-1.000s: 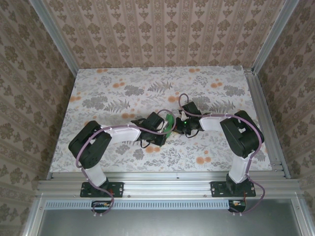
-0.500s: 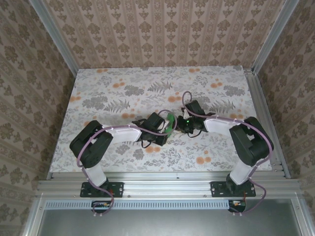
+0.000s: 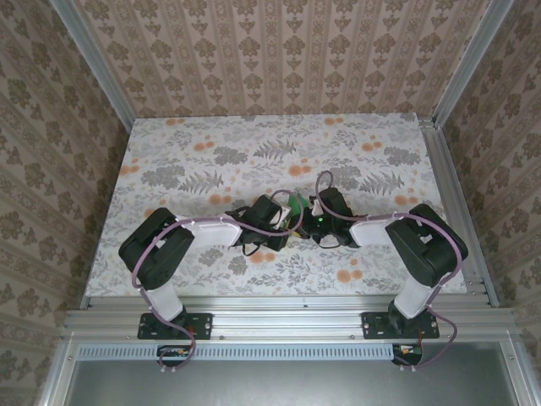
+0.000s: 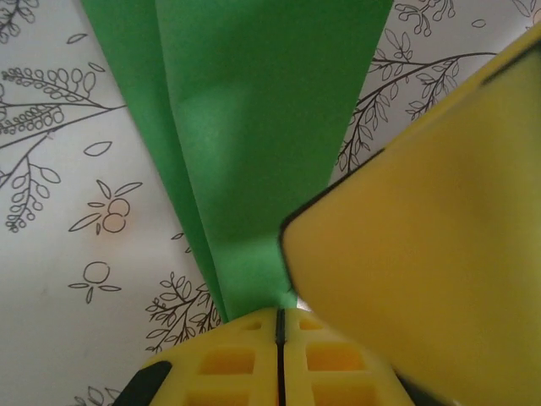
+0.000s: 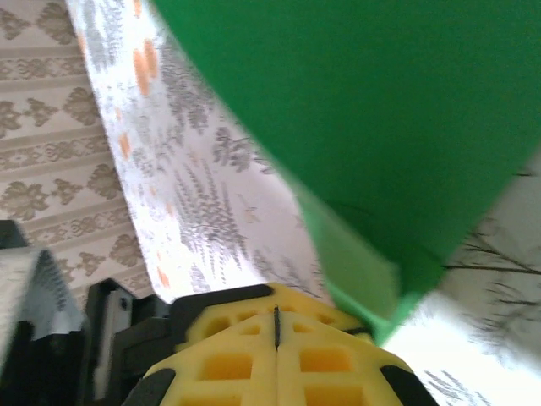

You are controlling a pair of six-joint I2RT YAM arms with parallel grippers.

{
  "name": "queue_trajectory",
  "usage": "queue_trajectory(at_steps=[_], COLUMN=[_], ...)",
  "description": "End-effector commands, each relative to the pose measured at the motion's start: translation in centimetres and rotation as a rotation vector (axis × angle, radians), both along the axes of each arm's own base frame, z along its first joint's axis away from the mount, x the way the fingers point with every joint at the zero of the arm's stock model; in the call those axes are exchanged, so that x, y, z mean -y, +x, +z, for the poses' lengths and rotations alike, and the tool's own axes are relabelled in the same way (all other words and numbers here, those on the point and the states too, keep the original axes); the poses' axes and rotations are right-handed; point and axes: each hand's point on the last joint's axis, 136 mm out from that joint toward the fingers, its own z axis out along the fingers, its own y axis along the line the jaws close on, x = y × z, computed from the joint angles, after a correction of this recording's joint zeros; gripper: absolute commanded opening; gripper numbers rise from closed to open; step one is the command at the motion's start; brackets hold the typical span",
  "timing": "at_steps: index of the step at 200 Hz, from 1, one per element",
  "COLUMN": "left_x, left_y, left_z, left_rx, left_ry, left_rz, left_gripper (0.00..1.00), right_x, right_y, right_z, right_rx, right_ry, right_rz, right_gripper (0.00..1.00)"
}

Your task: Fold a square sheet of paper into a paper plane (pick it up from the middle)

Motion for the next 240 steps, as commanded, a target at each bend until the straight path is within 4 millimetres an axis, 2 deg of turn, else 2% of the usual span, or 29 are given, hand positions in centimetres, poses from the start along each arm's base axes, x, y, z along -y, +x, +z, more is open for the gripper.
queue_trajectory(at_steps=[1, 60, 102, 131, 157, 240], left_x=[-4.2, -4.6, -5.2, -5.8, -6.2, -7.5], left_y=[-3.0, -3.4, -3.8, -4.2, -4.4, -5.6], left_z=[-4.9, -5.0, -5.3, -5.5, -5.6, -6.0], left_rx=[-0.1, -0.092, -0.091, -0.093, -0.09, -0.106], left_ry=[0.193, 0.221, 0.24, 0.253, 0.263, 0.296], left_rz=[-0.016, -0.038, -0.043, -0.049, -0.055, -0.077], left_gripper=[0.08, 0.06, 0.06, 0.05, 0.05, 0.03], right_x=[-1.2, -1.7, -0.1, 1.4, 2.7, 3.6], right_y=[1.4, 3.1, 3.2, 3.9, 4.8, 8.0], right_z=[1.0, -1.8, -5.3, -6.5, -6.7, -6.3], right_rx=[0.016, -0.03, -0.067, -0.068, -0.062, -0.049], right_ry=[0.069, 0.03, -0.116, -0.199, -0.244, -0.239], right_rz=[-0.019, -0.033, -0.033, -0.043, -0.072, -0.119], right_gripper=[0.02, 0.01, 0.0, 0.0, 0.0, 0.01])
